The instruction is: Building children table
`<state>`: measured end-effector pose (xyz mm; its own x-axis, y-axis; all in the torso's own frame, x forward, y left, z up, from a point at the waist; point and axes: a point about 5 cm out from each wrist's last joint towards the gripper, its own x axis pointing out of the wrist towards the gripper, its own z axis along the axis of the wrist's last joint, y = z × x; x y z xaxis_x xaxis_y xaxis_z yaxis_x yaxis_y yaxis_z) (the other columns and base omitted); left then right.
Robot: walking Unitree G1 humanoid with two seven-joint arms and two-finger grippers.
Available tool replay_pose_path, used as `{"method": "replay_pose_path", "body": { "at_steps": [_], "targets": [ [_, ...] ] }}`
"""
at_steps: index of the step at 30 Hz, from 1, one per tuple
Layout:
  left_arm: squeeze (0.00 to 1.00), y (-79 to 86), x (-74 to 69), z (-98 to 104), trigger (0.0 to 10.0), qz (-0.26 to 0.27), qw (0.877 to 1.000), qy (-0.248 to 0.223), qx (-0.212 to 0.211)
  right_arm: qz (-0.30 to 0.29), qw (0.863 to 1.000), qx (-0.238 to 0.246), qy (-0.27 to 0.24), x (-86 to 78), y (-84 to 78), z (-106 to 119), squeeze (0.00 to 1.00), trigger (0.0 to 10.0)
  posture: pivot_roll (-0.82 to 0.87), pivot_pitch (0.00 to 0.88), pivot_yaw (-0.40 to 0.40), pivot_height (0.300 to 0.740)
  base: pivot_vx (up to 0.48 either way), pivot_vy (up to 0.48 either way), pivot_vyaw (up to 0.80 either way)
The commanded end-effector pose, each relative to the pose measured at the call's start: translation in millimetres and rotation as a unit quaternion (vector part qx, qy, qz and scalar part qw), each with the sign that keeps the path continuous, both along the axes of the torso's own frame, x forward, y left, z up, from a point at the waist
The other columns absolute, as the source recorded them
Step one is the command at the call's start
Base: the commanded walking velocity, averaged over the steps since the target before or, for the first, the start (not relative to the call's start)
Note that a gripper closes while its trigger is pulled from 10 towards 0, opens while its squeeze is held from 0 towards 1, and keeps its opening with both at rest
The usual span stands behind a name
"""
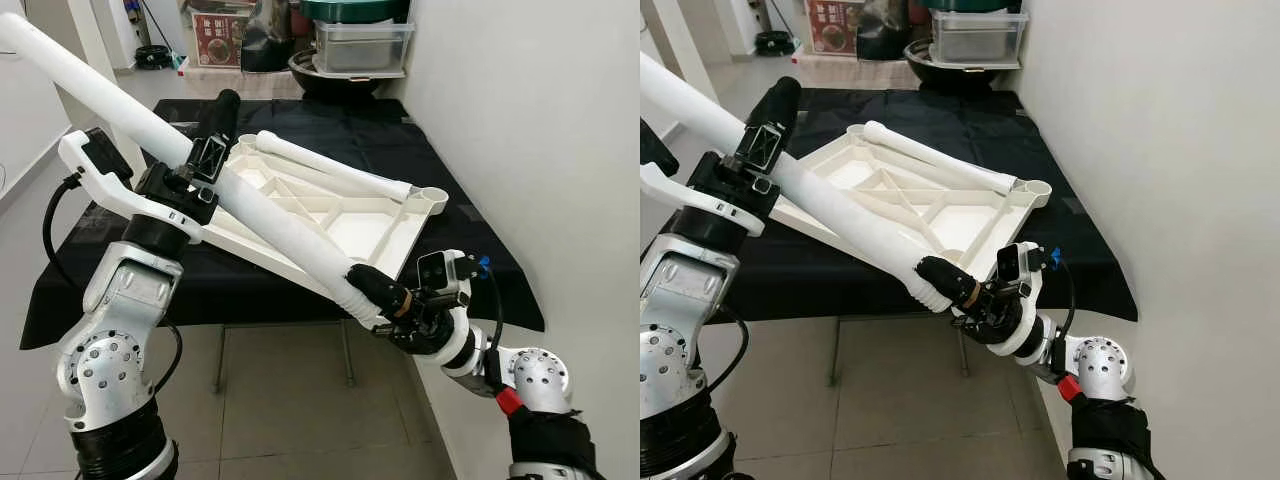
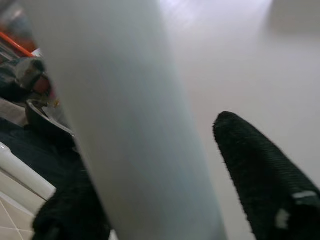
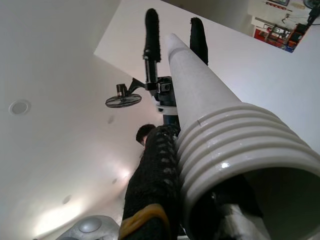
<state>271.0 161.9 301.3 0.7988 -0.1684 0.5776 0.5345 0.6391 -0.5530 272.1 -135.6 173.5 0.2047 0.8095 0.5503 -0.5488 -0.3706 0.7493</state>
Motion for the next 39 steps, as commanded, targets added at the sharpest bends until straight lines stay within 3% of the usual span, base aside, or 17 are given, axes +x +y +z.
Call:
{"method": "replay_pose_path", "body": {
  "at_steps": [1, 17, 18, 19, 20, 21, 32, 33, 39],
  "targets": [
    [0.0, 2.8, -1.0, 1.9, 0.0, 0.009, 1.0, -0.006, 0.0, 0.001, 1.0, -0.021, 0.003, -1.8, 0.4, -3.4, 0.0, 0.0, 0.11, 0.035, -0.059, 0.74, 0.0, 0.0, 0.0],
    [0.0, 8.0, 1.1, -2.4, 0.0, 0.034, 0.999, 0.012, -0.013, -0.03, 0.999, -0.029, -0.019, 6.3, 1.1, -2.1, 0.0, 0.0, 0.11, 0.04, -0.063, 0.74, 0.0, 0.0, 0.0],
    [0.0, 8.0, 1.3, -2.1, 0.0, 0.034, 0.999, 0.012, -0.012, -0.036, 0.999, -0.034, -0.021, 7.5, 1.3, -2.5, 0.0, 10.0, 0.11, 0.04, -0.063, 0.74, 0.0, 0.0, 0.0],
    [0.0, 8.0, 1.3, -2.1, 0.0, 0.034, 0.999, 0.012, -0.012, -0.036, 0.999, -0.034, -0.021, 7.5, 1.3, -2.5, 0.0, 10.0, 0.11, 0.04, -0.063, 0.74, 0.0, 0.0, 0.0],
    [0.0, 8.1, 1.6, -2.1, 0.0, 0.035, 0.999, 0.013, -0.006, -0.043, 0.998, -0.036, -0.024, 9.0, 1.5, -2.8, 0.09, 10.0, 0.11, 0.041, -0.061, 0.74, 0.0, 0.0, 0.0],
    [0.0, 8.2, 1.8, -2.1, 0.0, 0.035, 0.999, 0.013, -0.007, -0.045, 0.998, -0.035, -0.024, 9.6, 1.0, -3.0, 1.0, 10.0, 0.11, 0.04, -0.062, 0.74, 0.0, 0.0, 0.0],
    [0.0, 11.5, 2.1, -1.0, 0.0, 0.045, 0.999, 0.013, -0.011, -0.057, 0.997, -0.045, -0.018, 10.2, -5.9, -9.8, 1.0, 10.0, 0.11, 0.031, -0.06, 0.74, 0.0, 0.0, 0.0],
    [0.0, 11.7, 2.3, -0.7, 0.0, 0.046, 0.999, 0.012, -0.012, -0.065, 0.996, -0.055, -0.01, 11.6, -7.8, -13.8, 0.0, 10.0, 0.11, 0.028, -0.062, 0.74, 0.0, 0.0, 0.0],
    [0.0, 13.2, 3.0, 6.4, 0.0, 0.051, 0.998, 0.003, -0.024, -0.076, 0.993, -0.086, 0.017, 8.9, -15.9, -32.4, 0.0, 10.0, 0.11, 0.02, -0.063, 0.74, 0.0, 0.0, 0.0]
  ]
}}
